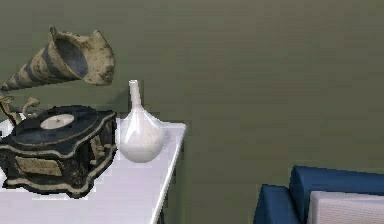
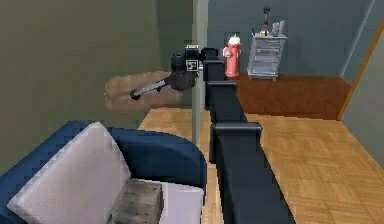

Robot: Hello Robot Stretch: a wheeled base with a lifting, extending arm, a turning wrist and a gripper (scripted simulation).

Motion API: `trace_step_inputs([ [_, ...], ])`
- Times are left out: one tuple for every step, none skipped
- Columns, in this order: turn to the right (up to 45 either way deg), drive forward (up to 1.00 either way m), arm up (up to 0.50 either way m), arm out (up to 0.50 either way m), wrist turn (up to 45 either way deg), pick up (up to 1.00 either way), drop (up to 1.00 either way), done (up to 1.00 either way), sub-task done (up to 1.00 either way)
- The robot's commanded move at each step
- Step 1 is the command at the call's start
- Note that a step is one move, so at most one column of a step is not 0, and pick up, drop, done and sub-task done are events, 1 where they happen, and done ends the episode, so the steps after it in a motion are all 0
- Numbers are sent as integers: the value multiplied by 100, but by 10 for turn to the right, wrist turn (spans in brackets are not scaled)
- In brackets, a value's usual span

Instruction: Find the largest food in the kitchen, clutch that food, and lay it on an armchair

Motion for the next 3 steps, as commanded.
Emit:
trace_step_inputs([
  [0,0,-46,0,0,0,0,0,0],
  [0,0,-32,0,0,0,0,0,0],
  [0,0,0,0,0,0,100,0,0],
])
